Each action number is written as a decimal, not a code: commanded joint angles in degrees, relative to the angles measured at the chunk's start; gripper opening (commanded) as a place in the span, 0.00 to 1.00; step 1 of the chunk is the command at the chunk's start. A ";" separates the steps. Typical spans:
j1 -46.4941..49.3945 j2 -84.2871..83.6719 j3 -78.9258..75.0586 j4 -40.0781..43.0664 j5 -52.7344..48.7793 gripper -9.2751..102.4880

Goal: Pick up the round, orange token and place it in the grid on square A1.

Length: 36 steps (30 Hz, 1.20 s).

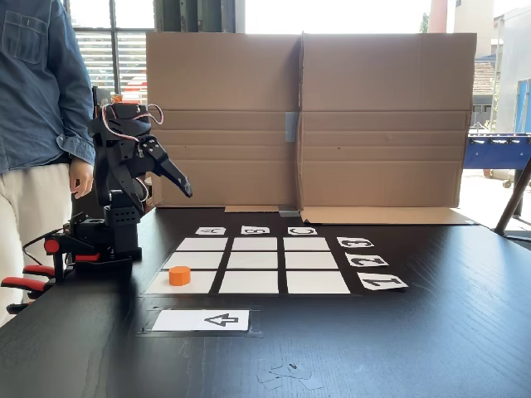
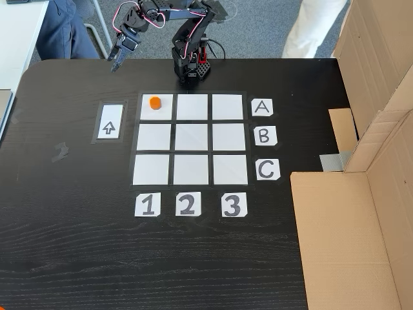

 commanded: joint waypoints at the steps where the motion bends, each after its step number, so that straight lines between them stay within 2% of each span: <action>1: 1.41 5.27 -3.43 3.96 0.18 0.37; 8: 4.48 15.29 -5.89 14.15 -0.09 0.37; 13: 10.02 20.74 -5.36 18.72 -0.88 0.37; 19: 19.42 27.60 0.79 19.16 -1.41 0.37; 25: 25.84 34.72 10.37 19.25 -3.16 0.31; 36: 30.59 47.29 28.83 18.11 -8.17 0.26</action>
